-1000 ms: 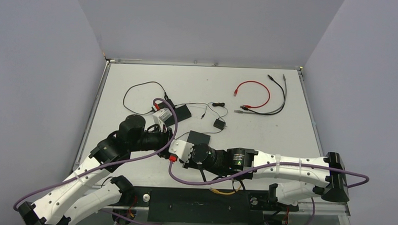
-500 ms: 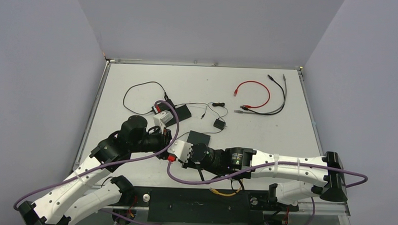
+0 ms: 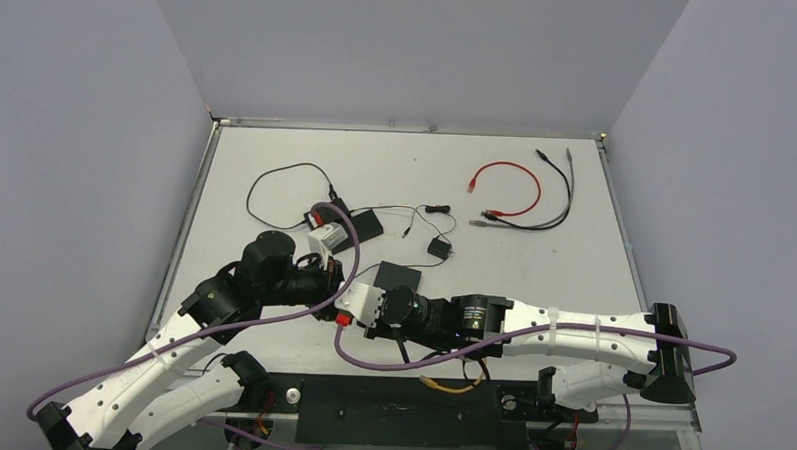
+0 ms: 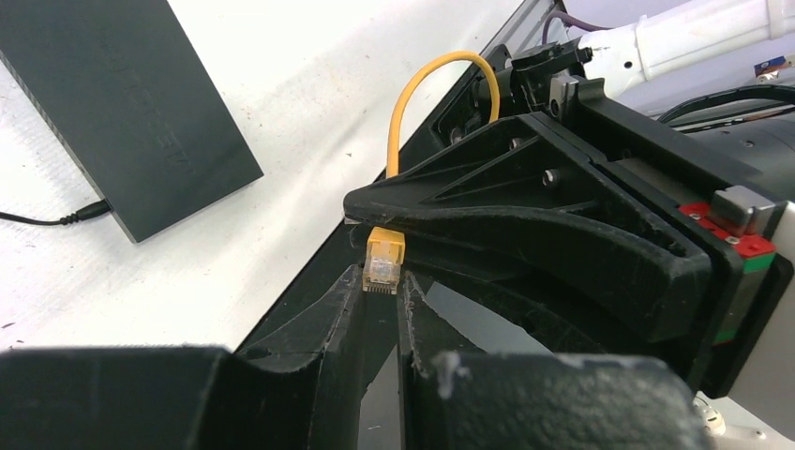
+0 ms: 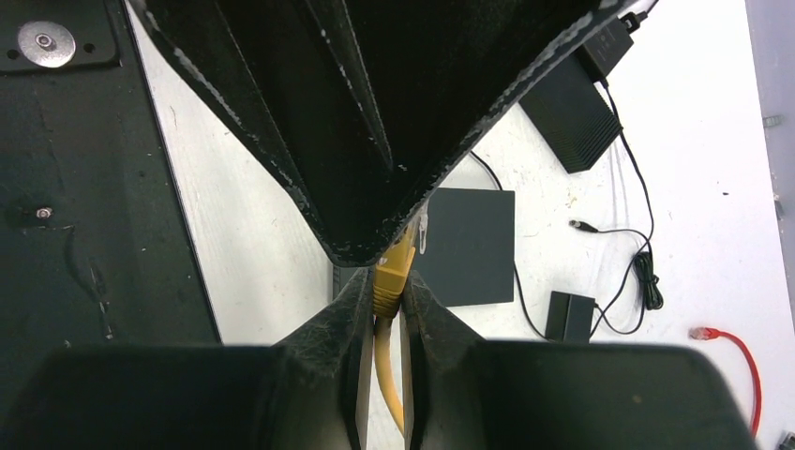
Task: Insert the plug into the switch port
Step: Pick up the connector from the center of the board.
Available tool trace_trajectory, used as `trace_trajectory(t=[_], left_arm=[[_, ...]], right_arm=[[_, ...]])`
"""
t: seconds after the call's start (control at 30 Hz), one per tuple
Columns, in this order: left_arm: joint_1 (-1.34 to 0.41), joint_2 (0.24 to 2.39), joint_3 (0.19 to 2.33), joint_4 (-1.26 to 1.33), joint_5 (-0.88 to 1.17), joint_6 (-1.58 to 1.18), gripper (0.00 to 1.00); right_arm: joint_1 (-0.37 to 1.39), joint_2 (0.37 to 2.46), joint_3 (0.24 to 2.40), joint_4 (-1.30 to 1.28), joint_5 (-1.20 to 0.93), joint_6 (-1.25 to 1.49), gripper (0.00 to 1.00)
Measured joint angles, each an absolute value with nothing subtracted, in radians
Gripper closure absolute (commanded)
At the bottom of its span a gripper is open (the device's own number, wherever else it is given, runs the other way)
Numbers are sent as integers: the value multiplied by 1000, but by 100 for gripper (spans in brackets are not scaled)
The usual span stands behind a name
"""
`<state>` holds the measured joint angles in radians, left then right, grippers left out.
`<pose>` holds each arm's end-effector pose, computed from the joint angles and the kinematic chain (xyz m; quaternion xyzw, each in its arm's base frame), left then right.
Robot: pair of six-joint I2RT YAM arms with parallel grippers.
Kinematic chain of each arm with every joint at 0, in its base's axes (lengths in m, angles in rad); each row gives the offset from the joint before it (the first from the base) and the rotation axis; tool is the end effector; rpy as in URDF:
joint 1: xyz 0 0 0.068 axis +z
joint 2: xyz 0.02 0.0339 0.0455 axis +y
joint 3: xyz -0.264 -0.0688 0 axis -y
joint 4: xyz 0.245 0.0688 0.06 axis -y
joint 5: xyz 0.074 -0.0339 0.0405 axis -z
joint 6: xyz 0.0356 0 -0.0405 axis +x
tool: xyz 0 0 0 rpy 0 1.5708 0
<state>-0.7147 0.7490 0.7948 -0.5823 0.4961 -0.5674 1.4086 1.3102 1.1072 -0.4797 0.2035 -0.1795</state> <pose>0.1091 -0.1171 0.3106 0.1831 0.8314 -0.4577 0.2565 0.0537 0.2836 0.3093 -0.6101 0.6608 0.1715 0.4021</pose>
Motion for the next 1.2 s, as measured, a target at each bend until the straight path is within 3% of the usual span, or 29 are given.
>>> trace_trajectory(t=[0.2,0.5,0.67,0.9,1.2], left_arm=[[-714,749,794,-574,516,-560,100],[-714,725,794,-546,559,-517,100],[-714,690,791,-527,596,-484,100],[-714,596,761,-450,663,-458,100],[-714,554,715,-363,717,-448,100]], right_arm=[[1409,1300,1106,-486,186,-187,73],[1382,1103,1033,-490,95,-186,61],[1275,972,965,-455,-73,-143,54],[1166,875,847,-297,-329,-9,53],[1158,877,800,-56,-471,154,53]])
